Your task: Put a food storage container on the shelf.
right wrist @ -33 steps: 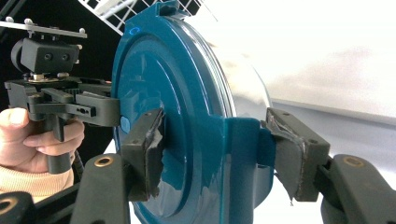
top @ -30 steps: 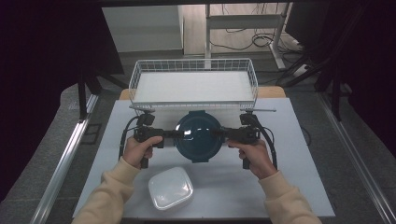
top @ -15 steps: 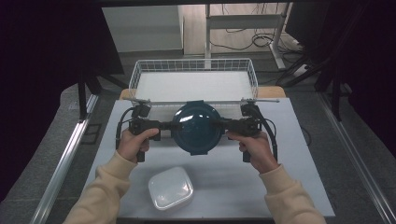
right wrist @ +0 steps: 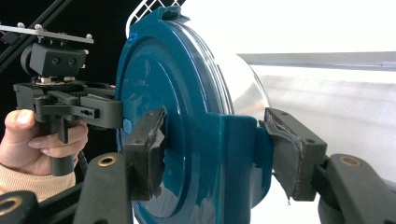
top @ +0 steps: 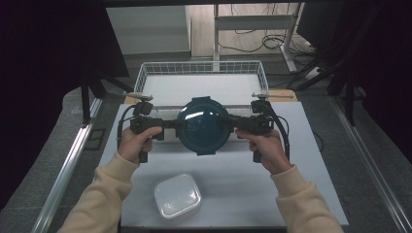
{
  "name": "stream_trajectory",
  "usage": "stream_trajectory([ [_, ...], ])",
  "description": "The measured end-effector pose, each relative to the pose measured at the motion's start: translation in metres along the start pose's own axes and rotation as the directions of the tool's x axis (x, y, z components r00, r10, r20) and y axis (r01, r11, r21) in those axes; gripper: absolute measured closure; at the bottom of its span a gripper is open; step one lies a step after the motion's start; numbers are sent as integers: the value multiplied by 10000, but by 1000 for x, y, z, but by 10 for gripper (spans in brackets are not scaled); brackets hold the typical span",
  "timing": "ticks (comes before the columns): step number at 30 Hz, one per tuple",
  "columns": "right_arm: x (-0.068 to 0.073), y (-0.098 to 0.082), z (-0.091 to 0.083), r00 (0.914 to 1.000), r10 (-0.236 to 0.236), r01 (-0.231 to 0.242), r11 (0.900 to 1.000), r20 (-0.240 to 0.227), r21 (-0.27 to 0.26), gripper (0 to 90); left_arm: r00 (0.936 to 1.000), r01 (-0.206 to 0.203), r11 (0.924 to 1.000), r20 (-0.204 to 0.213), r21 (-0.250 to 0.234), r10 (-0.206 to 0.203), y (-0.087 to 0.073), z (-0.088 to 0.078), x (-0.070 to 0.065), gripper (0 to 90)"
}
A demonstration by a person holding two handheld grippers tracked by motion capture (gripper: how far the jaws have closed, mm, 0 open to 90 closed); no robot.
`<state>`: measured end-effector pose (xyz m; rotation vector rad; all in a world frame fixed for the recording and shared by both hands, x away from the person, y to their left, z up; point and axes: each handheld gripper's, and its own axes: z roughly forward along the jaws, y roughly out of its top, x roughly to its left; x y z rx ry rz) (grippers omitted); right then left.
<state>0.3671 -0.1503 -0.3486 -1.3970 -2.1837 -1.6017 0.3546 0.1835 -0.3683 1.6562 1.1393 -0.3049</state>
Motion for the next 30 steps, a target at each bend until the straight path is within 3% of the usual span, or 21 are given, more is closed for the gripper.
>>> stream_trajectory([
  [12,5,12,-3,9998,-159,157,9997,-84,-209,409,9998,-166,9998,-70,-96,165,14,-7,-9,465],
  [30,15,40,-8,9992,-270,256,9985,-286,-486,410,9984,-489,9987,-287,-130,485,46,-21,-25,465],
])
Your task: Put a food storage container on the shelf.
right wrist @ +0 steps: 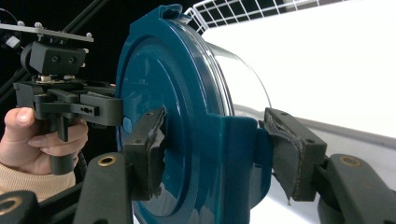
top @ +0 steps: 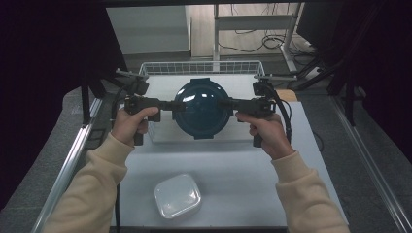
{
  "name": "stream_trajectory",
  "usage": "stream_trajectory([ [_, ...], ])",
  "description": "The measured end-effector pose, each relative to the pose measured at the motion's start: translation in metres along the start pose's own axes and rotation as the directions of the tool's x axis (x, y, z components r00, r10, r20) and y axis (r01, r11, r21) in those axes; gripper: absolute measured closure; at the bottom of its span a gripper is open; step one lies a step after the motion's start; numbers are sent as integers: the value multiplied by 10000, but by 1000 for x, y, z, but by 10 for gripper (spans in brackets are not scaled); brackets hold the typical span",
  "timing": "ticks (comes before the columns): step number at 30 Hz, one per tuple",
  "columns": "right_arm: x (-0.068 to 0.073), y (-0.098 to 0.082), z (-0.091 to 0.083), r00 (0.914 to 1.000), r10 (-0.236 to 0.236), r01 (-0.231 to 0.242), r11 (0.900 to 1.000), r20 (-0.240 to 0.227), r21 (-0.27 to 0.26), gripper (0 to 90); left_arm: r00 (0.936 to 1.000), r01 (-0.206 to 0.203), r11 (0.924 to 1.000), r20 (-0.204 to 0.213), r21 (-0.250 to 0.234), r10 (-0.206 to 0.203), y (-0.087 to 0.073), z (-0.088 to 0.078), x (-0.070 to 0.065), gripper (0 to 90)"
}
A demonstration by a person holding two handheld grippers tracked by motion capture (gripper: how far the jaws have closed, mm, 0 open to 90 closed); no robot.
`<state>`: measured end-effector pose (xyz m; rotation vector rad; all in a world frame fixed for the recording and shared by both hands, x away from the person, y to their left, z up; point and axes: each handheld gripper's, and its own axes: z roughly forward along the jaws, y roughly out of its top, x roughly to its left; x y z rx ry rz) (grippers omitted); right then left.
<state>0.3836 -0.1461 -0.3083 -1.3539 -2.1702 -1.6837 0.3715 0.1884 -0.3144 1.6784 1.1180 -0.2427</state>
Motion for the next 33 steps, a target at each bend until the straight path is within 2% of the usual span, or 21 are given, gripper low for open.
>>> stream_trajectory([
  [9,1,14,1,9999,-120,120,9999,-65,-21,411,10000,54,9997,58,-220,-53,11,-4,0,469],
  [19,-3,27,4,9999,-95,94,9999,-137,-59,414,9999,48,9998,121,-215,-46,28,-3,4,471],
  [28,-16,43,12,9997,6,-6,10000,-262,-24,415,9996,226,9991,163,-361,-221,44,2,15,478],
  [33,-25,50,21,9996,47,-48,10000,-280,-51,415,9993,339,9988,154,-340,-334,53,7,26,478],
])
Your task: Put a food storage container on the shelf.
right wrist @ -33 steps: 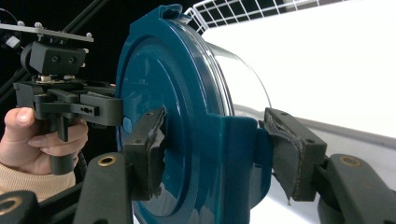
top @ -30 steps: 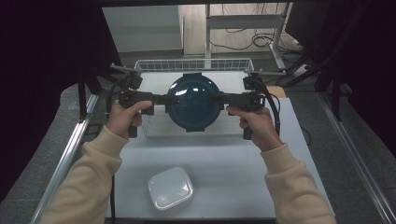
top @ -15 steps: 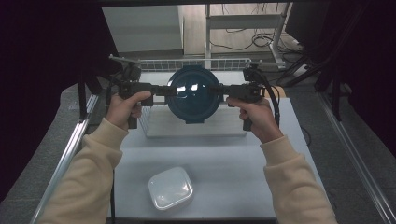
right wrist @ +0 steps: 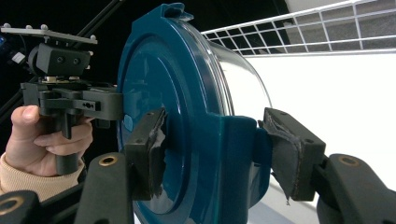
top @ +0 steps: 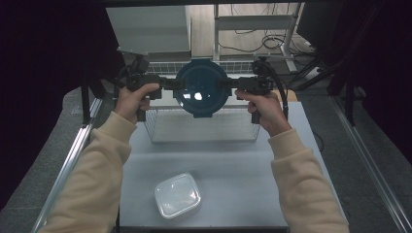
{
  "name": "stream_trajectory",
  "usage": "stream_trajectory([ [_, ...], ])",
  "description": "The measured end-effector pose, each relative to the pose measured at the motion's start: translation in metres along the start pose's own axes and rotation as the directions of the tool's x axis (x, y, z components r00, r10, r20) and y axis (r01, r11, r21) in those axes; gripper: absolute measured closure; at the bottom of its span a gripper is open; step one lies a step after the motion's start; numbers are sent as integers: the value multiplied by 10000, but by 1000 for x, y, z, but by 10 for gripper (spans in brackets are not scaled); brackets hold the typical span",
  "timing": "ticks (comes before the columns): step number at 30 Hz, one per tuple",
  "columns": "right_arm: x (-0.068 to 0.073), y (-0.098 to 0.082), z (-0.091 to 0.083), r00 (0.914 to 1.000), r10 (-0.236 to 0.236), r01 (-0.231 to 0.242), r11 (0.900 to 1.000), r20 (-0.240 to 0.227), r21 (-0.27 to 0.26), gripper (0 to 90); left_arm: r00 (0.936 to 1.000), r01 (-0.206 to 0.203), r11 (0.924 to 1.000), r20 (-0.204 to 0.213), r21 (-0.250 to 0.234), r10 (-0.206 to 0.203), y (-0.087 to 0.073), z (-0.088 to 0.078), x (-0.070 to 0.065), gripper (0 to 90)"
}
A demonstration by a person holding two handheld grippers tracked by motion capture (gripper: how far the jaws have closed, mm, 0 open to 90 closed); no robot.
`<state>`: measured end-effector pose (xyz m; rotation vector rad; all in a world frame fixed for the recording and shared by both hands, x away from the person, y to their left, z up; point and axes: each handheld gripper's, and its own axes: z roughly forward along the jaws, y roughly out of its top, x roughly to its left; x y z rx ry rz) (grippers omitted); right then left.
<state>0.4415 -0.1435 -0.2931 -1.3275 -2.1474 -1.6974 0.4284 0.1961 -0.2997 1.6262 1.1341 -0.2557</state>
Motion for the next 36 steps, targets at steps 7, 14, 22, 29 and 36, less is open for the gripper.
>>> stream_trajectory([
  [7,-10,13,9,9999,36,-39,9996,107,290,415,9996,173,9998,211,-69,-171,8,7,14,478],
  [14,-16,25,15,9996,153,-161,9993,249,325,416,9989,399,9991,254,-127,-396,19,12,23,476],
  [22,-26,32,24,9979,584,-595,9973,268,440,416,9968,785,9969,152,-26,-784,27,17,33,475],
  [29,-40,36,34,9914,1268,-1281,9908,310,434,417,9890,1477,9890,43,-120,-1477,30,27,46,471],
  [36,-52,42,43,9794,1954,-1987,9776,506,700,395,9706,2393,9706,339,-242,-2385,34,36,61,464],
])
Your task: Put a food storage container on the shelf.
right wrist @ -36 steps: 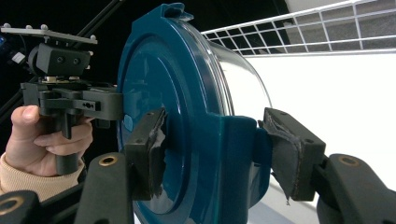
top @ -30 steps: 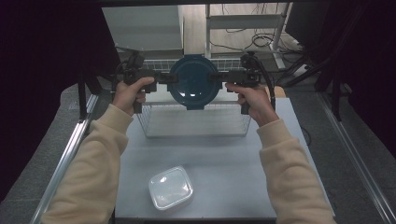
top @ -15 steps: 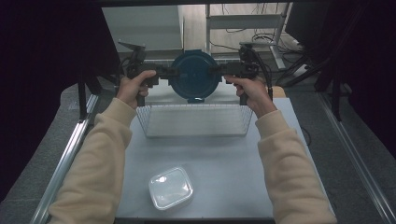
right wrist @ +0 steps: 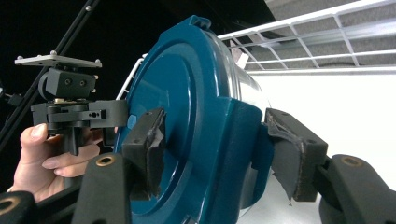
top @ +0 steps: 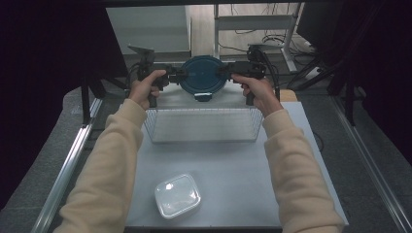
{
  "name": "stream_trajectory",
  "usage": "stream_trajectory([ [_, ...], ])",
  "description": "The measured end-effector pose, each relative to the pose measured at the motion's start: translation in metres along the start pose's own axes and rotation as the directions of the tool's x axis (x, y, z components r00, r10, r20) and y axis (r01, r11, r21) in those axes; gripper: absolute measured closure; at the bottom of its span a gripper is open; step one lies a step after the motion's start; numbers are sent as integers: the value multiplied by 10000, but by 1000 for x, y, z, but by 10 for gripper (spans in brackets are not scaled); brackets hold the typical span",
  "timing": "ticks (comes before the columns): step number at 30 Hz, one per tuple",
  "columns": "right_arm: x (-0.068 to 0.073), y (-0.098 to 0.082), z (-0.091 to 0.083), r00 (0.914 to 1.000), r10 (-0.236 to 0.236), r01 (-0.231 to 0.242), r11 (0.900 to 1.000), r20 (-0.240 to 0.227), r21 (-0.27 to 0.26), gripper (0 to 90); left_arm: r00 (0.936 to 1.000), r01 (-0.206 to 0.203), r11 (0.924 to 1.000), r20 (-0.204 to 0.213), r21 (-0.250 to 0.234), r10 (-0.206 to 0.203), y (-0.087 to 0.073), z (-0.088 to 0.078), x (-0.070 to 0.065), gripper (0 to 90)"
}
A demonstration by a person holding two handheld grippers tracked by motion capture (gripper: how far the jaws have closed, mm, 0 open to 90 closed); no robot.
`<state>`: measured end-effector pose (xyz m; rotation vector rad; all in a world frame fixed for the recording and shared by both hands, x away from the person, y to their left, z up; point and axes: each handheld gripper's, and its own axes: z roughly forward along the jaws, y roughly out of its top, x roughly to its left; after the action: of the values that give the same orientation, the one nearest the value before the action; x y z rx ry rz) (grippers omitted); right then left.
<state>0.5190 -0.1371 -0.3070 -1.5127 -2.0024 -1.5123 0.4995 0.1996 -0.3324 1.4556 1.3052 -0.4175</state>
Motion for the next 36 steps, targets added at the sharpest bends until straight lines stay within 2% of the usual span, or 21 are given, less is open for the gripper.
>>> stream_trajectory([
  [1,-1,1,1,10000,86,-86,10000,26,43,393,9999,168,9998,20,-62,-167,1,2,2,463],
  [3,-3,1,2,9997,231,-232,9997,21,48,393,9998,212,9997,26,-90,-212,1,3,3,463],
  [4,-6,2,3,9988,490,-490,9988,5,72,391,9996,293,9994,61,-163,-292,2,4,4,461],
  [6,-9,2,4,9975,702,-701,9975,-40,101,390,9994,352,9990,9,-281,-352,1,6,5,461],
  [12,-13,0,5,9967,800,-795,9964,-144,282,360,9997,264,9988,15,-417,-264,0,8,7,456],
  [15,-13,-1,6,9982,585,-579,9978,-155,329,343,9998,96,9986,-141,-527,-104,-1,9,4,418],
  [16,-11,-1,5,9999,111,-112,9998,46,145,297,10000,54,9977,-39,-676,-56,-1,8,3,387],
  [18,-9,-1,4,9999,92,-92,10000,69,30,284,9999,62,9965,-88,-836,-69,-1,7,3,367],
  [20,-5,-1,0,9997,-198,200,9997,168,-157,251,9988,-226,9940,-445,-1068,180,-1,1,1,335],
  [22,1,-1,-8,9966,-632,659,9966,536,-495,231,9969,-528,9909,-640,-1235,452,-2,-7,-2,320],
  [26,12,-5,-23,9897,-1235,1283,9896,728,-656,192,9875,-1315,9842,-1029,-1187,1196,-11,-20,-10,300],
  [27,16,-7,-27,9875,-1378,1432,9872,760,-701,191,9837,-1553,9812,-1089,-1144,1430,-14,-24,-11,299],
  [28,25,-15,-34,9843,-1656,1699,9827,605,-736,185,9762,-1936,9742,-1222,-1156,1794,-23,-30,-14,301],
  [29,30,-19,-36,9774,-1975,2029,9766,748,-717,184,9762,-1936,9742,-1222,-1156,1794,-23,-30,-14,303],
  [32,40,-33,-45,9547,-2671,2774,9584,1316,-672,185,9656,-2387,9650,-1323,-1081,2241,-39,-39,-17,315],
  [33,40,-33,-45,9547,-2671,2774,9584,1316,-672,185,9627,-2513,9621,-1300,-1056,2372,-45,-42,-17,315],
  [35,41,-44,-51,9374,-3081,3207,9454,1622,-581,185,9535,-2809,9553,-1403,-925,2668,-59,-47,-19,326],
  [36,41,-50,-53,9298,-3233,3369,9401,1760,-526,186,9459,-2997,9500,-1574,-878,2839,-66,-49,-19,328],
])
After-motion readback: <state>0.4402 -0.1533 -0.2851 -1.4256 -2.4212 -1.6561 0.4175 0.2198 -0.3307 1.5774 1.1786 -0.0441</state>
